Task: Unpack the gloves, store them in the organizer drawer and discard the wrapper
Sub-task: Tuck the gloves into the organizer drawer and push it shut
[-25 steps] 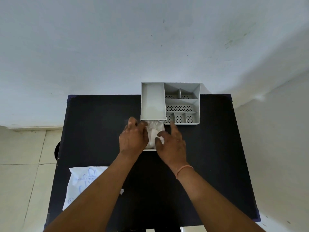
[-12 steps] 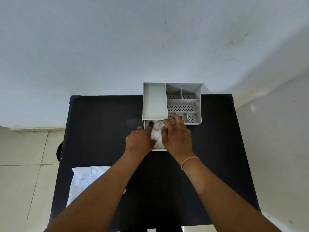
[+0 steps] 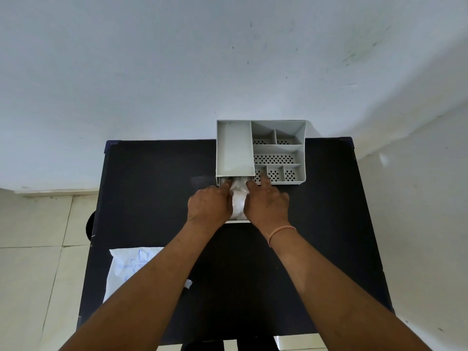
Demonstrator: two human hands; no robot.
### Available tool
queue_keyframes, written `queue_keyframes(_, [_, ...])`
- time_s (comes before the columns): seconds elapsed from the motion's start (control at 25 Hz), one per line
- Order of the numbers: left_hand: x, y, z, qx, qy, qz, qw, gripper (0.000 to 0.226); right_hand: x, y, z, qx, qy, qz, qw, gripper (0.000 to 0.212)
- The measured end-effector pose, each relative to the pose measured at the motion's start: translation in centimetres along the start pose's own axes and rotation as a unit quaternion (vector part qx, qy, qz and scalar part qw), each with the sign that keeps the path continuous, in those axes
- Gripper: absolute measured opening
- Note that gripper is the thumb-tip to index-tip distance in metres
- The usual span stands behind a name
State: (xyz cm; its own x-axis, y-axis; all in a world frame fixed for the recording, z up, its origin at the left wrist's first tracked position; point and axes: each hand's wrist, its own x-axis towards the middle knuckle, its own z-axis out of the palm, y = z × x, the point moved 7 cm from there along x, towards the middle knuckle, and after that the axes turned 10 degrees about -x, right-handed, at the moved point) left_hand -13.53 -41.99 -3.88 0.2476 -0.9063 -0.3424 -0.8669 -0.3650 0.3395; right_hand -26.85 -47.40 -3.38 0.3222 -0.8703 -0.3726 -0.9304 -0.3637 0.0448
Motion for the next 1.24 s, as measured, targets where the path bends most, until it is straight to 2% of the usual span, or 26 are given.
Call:
queue_keyframes(0.08, [-0.1, 0.0, 1.0, 0.026, -0.055, -0.005, 0.998, 0.067, -0.1, -0.3, 1.7, 0.002, -0.089, -0.009, 0.996, 0.072])
queue_keyframes(0.12, [-0.2, 0.0, 1.4, 0.035, -0.074, -0.009, 0.997, 0.072, -0.2, -0.3, 1.8, 0.02, -0.101, -0.007, 0.995, 0.075])
queue_keyframes(0.24, [-0.2, 0.0, 0.7, 0.018, -0.023, 0.001, 1.0, 0.066, -0.1, -0.1, 0.1, 0.049, -0.003, 0.0, 0.999, 0.063])
queue_keyframes(0.28, [-0.4, 0.0, 0.5, 0.016, 0.001, 0.01, 1.0, 0.062, -0.2, -0.1, 0.1, 0.033, -0.004, -0.002, 0.999, 0.063])
queue_keyframes(0.4, [-1.1, -0.4, 1.2, 0.024, -0.018, 0.008, 1.0, 0.065, -0.7, -0.3, 2.0, 0.029, -0.109, -0.009, 0.994, 0.072])
queue_keyframes(0.44, [-1.1, -0.6, 1.6, 0.019, -0.039, -0.006, 0.999, 0.069, -0.8, -0.3, 2.0, 0.04, -0.11, -0.014, 0.993, 0.069])
queue_keyframes(0.56, [-0.9, -0.8, 1.9, -0.01, -0.056, -0.031, 0.998, 0.074, -1.2, 0.2, -0.2, 0.062, 0.026, -0.019, 0.998, 0.048])
queue_keyframes(0.6, [-0.9, -0.7, 2.0, -0.015, -0.054, -0.033, 0.998, 0.074, -1.3, 0.3, -0.3, 0.054, 0.037, -0.018, 0.998, 0.04])
queue_keyframes(0.76, [-0.8, -0.6, 2.4, -0.036, -0.06, -0.037, 0.997, 0.073, -1.8, 0.3, 1.9, 0.055, -0.083, -0.028, 0.995, 0.036])
queue_keyframes(0.88, [-0.8, -1.3, 2.5, -0.079, -0.043, -0.031, 0.995, 0.066, -2.1, 0.2, 0.4, 0.141, 0.0, -0.034, 0.989, 0.027])
queue_keyframes(0.92, [-0.8, -1.6, 2.6, -0.109, -0.035, -0.028, 0.993, 0.063, -2.4, 0.1, 0.4, 0.167, -0.004, -0.032, 0.985, 0.026])
queue_keyframes(1.04, [-0.8, -2.0, 3.0, -0.18, -0.04, -0.03, 0.982, 0.057, -3.1, -0.9, 2.7, 0.19, -0.116, -0.04, 0.974, 0.031])
queue_keyframes(1.12, [-0.6, -2.0, 3.2, -0.18, -0.061, -0.034, 0.981, 0.063, -3.2, -1.0, 3.3, 0.21, -0.151, -0.036, 0.965, 0.033])
queue_keyframes(1.16, [-0.6, -2.0, 3.3, -0.174, -0.066, -0.037, 0.982, 0.068, -3.2, -0.8, 2.9, 0.229, -0.141, -0.025, 0.963, 0.032])
queue_keyframes(1.24, [-0.7, -1.9, 3.3, -0.166, -0.067, -0.042, 0.983, 0.076, -3.1, 0.2, 1.4, 0.23, -0.055, -0.002, 0.972, 0.028])
